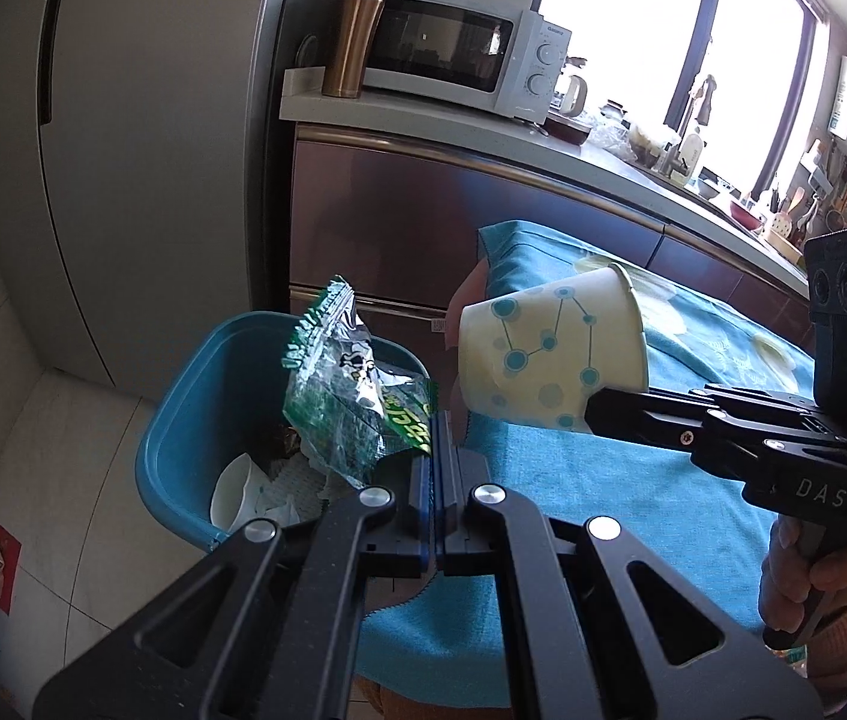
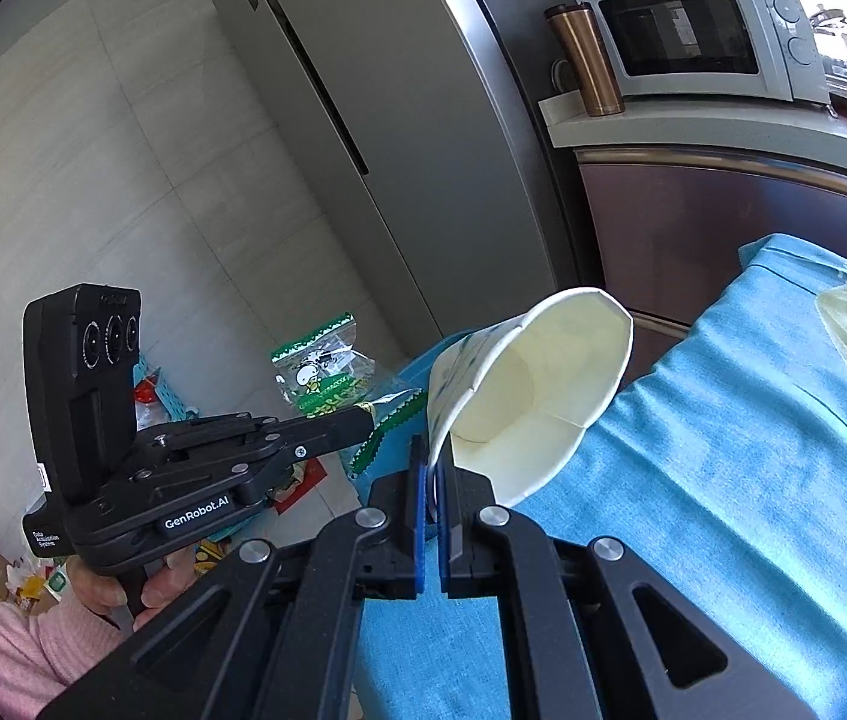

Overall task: Collect trash
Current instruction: 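Open both tools to drop the wrapper and cup into the bin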

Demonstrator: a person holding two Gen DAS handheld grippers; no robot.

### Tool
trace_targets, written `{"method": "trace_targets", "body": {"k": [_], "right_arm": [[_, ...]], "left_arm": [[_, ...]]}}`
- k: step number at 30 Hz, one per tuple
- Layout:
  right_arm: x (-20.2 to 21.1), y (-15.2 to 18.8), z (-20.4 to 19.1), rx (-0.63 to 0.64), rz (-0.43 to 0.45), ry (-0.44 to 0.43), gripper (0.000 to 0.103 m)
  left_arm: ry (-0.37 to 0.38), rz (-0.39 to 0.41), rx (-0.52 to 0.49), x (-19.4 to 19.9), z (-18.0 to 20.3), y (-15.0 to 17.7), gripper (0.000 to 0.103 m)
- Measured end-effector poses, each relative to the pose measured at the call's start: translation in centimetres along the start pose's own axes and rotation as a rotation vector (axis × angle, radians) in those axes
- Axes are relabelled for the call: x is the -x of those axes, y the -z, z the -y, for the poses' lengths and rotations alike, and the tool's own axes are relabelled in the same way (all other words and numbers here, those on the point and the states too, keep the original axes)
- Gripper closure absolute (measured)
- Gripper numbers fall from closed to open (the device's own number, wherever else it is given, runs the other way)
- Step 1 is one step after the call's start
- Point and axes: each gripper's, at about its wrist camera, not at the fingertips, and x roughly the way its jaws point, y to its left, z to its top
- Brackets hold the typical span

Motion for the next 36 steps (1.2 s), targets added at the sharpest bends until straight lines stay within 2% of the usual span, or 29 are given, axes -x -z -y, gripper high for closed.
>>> {"method": "trace_targets", "body": {"k": [15, 36], "right_arm": [[-2.9, -0.9, -1.3, 0.027, -0.053, 0.006, 0.101], [-7.8, -1.5, -1.0, 0.023, -0.157, 0.026, 0.101]], "left_arm": [[-0.023, -0.022, 0.019, -1.7, -1.3, 0.0, 0.102], [-0.044, -0.077, 0.061, -4.9, -3.3, 0.6, 0.102]]}}
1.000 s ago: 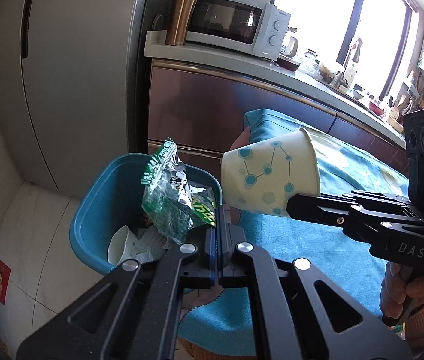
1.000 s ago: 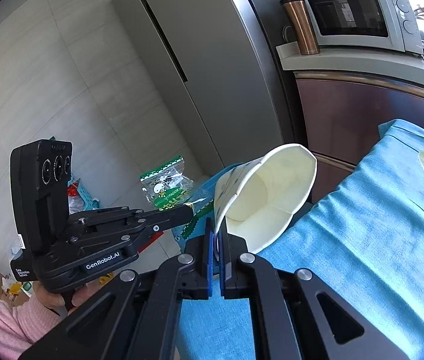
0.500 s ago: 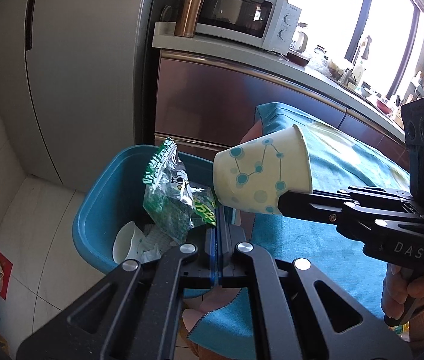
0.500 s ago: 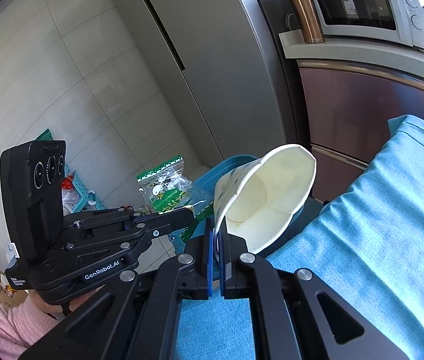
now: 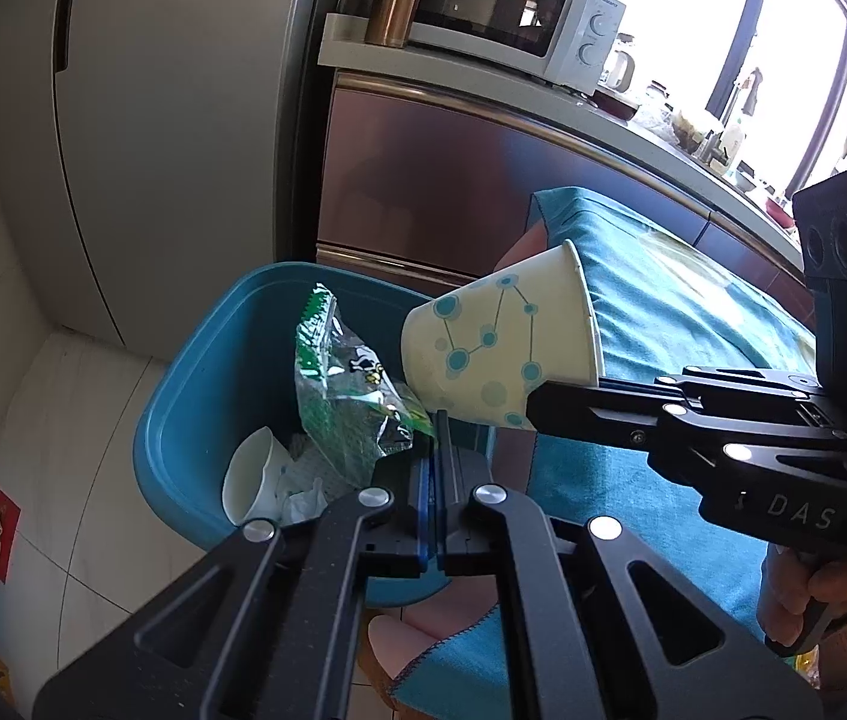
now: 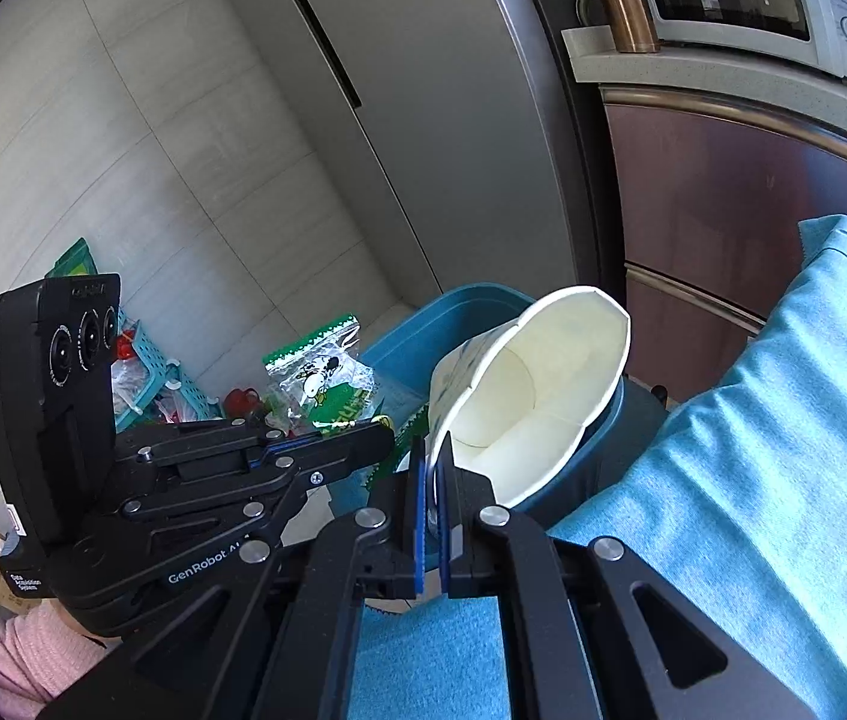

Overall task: Collect trash
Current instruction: 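Open both tools to drop the wrapper and cup into the bin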

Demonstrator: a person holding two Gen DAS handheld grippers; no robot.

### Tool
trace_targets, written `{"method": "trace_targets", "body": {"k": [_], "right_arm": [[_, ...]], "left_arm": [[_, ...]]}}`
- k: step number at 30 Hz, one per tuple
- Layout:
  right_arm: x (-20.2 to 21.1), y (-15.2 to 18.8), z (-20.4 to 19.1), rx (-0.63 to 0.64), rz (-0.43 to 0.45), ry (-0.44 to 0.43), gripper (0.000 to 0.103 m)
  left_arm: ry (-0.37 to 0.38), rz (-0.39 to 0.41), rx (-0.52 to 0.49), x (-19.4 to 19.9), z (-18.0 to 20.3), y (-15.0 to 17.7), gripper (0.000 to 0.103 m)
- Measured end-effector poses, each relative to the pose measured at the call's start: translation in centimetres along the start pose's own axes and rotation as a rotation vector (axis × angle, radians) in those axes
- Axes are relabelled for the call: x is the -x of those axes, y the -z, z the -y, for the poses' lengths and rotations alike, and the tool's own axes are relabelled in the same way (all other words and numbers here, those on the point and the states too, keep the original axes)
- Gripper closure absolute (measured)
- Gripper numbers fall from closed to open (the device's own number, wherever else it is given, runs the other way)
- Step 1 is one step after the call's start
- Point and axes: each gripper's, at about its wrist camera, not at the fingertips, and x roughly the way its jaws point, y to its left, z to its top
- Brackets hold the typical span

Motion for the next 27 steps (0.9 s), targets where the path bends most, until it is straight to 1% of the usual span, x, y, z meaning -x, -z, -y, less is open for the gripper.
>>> {"method": "trace_targets", "body": {"k": [11, 15, 16, 17, 18, 19, 21, 23, 27], "right_arm": [[-2.5, -0.7, 0.2, -0.018, -0.053, 0.012, 0.101], [-3.5, -1.0, 0.3, -0.028, -0.078, 0.017, 0.098], [-3.7, -1.0, 0.4, -0.033, -0.083, 0.015, 0.096], [-3.8, -1.1, 0.4, -0.04, -0.086, 0.015, 0.094], [-3.9, -1.1, 0.6, -0.046, -0.086, 0.016, 0.091], [-4.0, -1.1, 0.7, -0.053, -0.09, 0.013, 0.09], [-4.0, -1.1, 1.0, -0.068, -0.09, 0.013, 0.09], [-4.0, -1.1, 1.3, -0.08, -0.086, 0.008, 0.089], [-3.2, -0.7, 1.3, -0.089, -0.069, 0.014, 0.088]], "left_arm": [[-0.006, -0.034, 0.025, -2.0, -1.1, 0.1, 0.1], [-0.009, -0.044, 0.033, -3.0, -1.6, 0.1, 0.099], [-0.011, -0.046, 0.036, -3.2, -1.6, 0.1, 0.096], [-0.013, -0.048, 0.042, -3.4, -1.8, 0.1, 0.096], [-0.013, -0.049, 0.047, -3.6, -1.9, 0.2, 0.093], [-0.011, -0.049, 0.049, -3.8, -2.0, 0.2, 0.086], [-0.005, -0.052, 0.063, -4.1, -2.4, 0.3, 0.075], [0.004, -0.054, 0.067, -4.3, -2.7, 0.5, 0.073], [-0.003, -0.046, 0.067, -4.1, -2.8, 0.6, 0.069]]}}
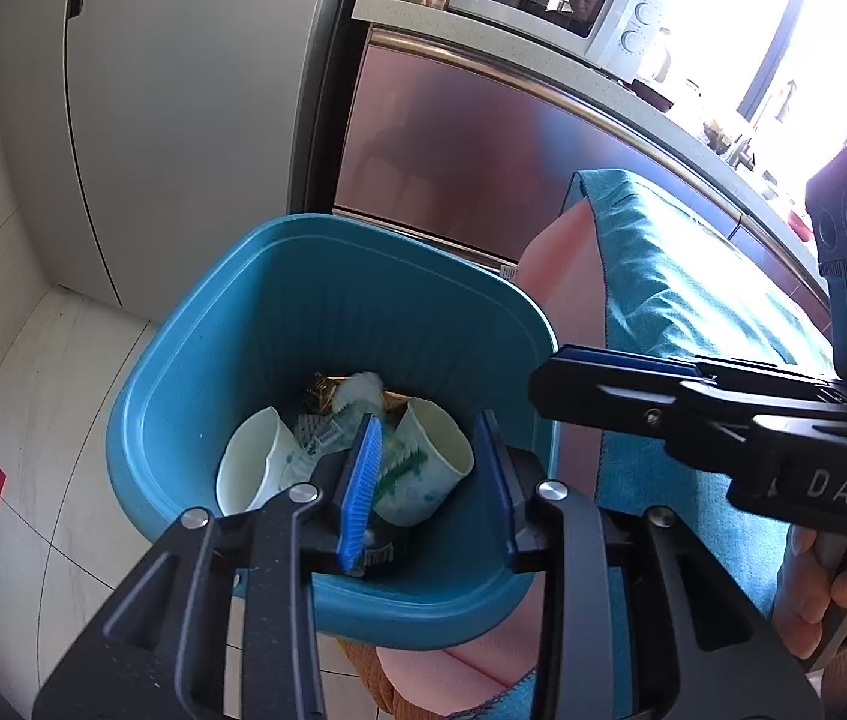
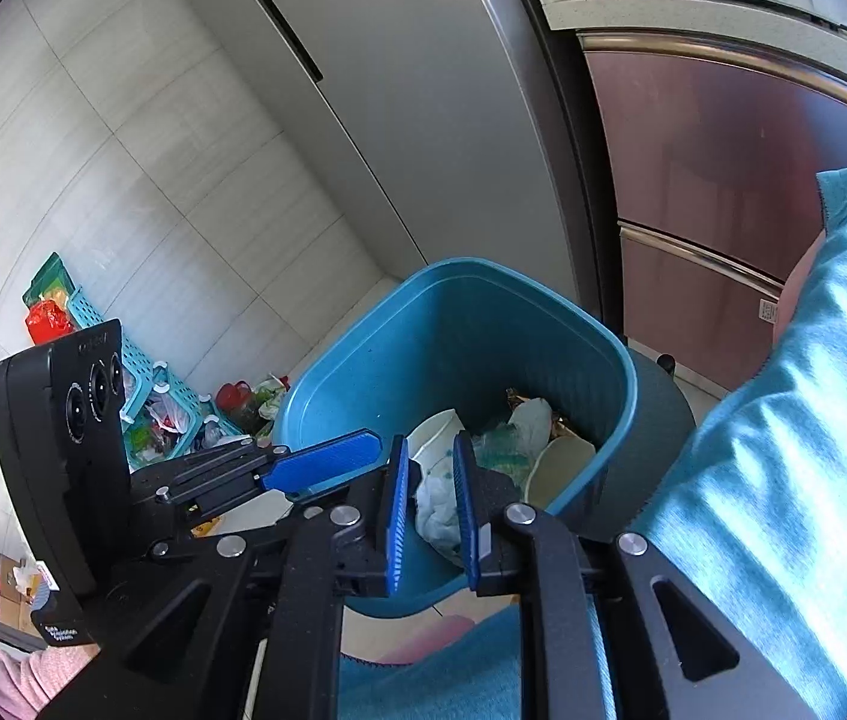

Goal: Collect trash

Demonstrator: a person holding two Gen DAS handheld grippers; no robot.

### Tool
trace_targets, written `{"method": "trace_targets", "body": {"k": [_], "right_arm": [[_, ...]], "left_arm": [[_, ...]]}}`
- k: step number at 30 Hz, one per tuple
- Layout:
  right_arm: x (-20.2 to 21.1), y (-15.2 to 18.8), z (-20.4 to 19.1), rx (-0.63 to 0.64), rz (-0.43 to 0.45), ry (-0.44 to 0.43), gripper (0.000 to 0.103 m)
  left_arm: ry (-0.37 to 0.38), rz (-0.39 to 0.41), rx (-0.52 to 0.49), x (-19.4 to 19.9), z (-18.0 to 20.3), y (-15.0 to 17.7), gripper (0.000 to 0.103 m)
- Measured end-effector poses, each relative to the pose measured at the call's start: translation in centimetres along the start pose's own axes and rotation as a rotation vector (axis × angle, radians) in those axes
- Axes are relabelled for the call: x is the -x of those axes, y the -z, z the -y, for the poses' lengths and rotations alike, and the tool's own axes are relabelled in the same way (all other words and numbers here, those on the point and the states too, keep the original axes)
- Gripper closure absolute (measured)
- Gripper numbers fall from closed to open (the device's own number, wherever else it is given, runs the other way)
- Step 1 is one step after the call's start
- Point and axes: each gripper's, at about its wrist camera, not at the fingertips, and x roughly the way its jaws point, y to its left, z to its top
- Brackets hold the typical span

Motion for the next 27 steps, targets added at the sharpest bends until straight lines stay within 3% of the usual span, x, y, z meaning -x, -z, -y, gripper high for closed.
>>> {"method": "trace_targets", "body": {"k": [3, 5, 8, 10, 13, 15, 18, 19, 27], "right_arm": [[0.7, 0.4, 0.2, 0.002, 0.025, 0.006, 0.086], [1.7, 0.9, 0.3, 0.008, 0.052, 0.015, 0.08], [3.7, 1.9, 0.3, 0.008, 0.113, 0.03, 0.064], [5.4, 2.8, 0.5, 0.008, 0.166, 0.059, 0.049], [8.0, 4.5, 0.8, 0.003, 0.243, 0.125, 0.032], [9.6, 5.6, 0.8, 0.01, 0.293, 0.175, 0.028], [12.0, 7.5, 0.8, 0.011, 0.368, 0.286, 0.009], [12.9, 8.2, 0.9, 0.014, 0.397, 0.321, 0.007], [18.8, 13.0, 1.3, -0.025, 0.58, 0.54, 0.007]], "left_arm": [[-0.013, 0.028, -0.015, 0.9, 0.3, 0.2, 0.058], [-0.02, 0.055, -0.028, 1.7, 0.6, 0.4, 0.053], [-0.027, 0.101, -0.039, 3.3, 1.0, 0.7, 0.041], [-0.04, 0.144, -0.048, 4.7, 1.5, 1.1, 0.024], [-0.06, 0.224, -0.084, 6.9, 2.8, 1.9, 0.008], [-0.058, 0.27, -0.103, 8.3, 3.8, 2.3, 0.006], [-0.061, 0.34, -0.131, 10.0, 5.6, 2.9, 0.006], [-0.063, 0.362, -0.136, 10.5, 6.2, 3.1, 0.006], [-0.059, 0.477, -0.189, 12.6, 11.9, 4.5, 0.006]]}}
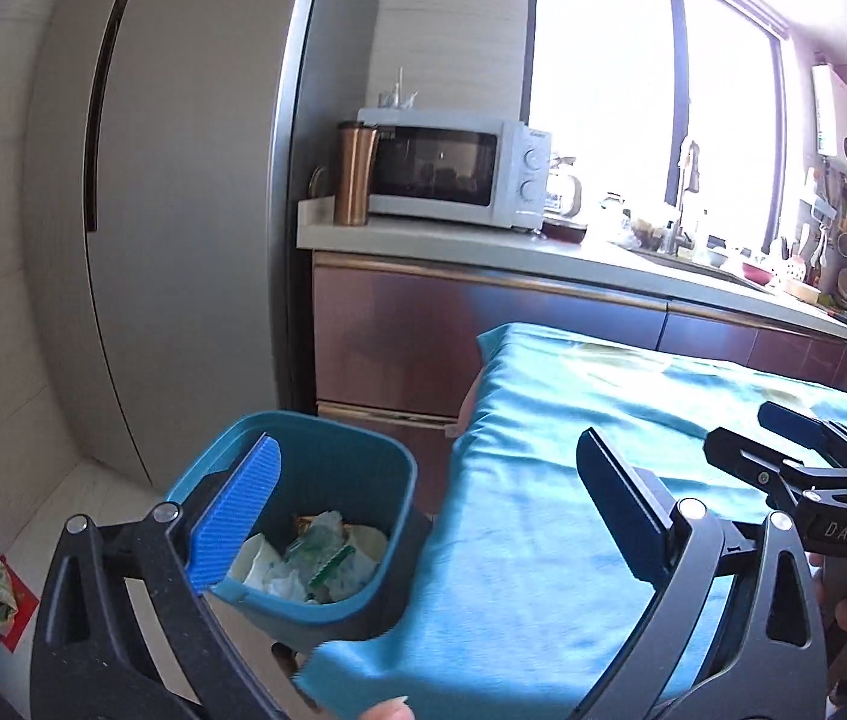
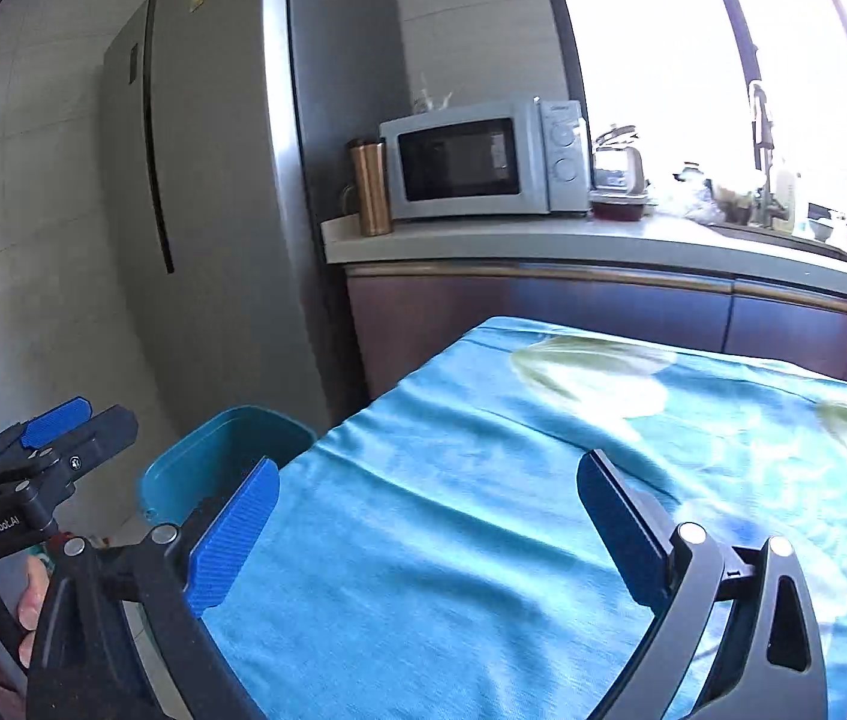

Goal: Collect trash

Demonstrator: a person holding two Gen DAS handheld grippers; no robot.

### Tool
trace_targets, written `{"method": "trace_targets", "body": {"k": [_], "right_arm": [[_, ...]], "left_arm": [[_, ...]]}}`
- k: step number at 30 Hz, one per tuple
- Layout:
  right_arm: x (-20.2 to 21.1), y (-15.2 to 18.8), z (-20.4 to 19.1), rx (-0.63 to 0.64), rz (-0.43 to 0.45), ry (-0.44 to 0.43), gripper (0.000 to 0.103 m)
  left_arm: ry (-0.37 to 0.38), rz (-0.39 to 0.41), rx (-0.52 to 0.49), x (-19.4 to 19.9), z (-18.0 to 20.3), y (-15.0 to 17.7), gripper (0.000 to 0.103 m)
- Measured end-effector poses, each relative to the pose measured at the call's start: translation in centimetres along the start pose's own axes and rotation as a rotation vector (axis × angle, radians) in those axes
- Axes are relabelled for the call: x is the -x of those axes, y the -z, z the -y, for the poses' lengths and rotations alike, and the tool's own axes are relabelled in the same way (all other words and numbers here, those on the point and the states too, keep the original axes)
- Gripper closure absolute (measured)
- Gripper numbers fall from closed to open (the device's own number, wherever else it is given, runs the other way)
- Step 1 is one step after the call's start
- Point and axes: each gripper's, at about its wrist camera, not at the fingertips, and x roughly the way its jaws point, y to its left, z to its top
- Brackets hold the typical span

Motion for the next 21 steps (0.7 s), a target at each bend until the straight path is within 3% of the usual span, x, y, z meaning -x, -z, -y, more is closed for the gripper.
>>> {"method": "trace_targets", "body": {"k": [9, 21], "right_arm": [[5.4, 0.2, 3.1, 0.012, 0.148, 0.164, 0.007], [8.6, 1.2, 4.3, -0.007, 0.206, 0.229, 0.007]], "left_arm": [[0.055, 0.086, -0.025, 1.6, 5.2, -0.2, 0.006], [0.046, 0.152, -0.049, 3.8, 7.5, 0.1, 0.006]]}}
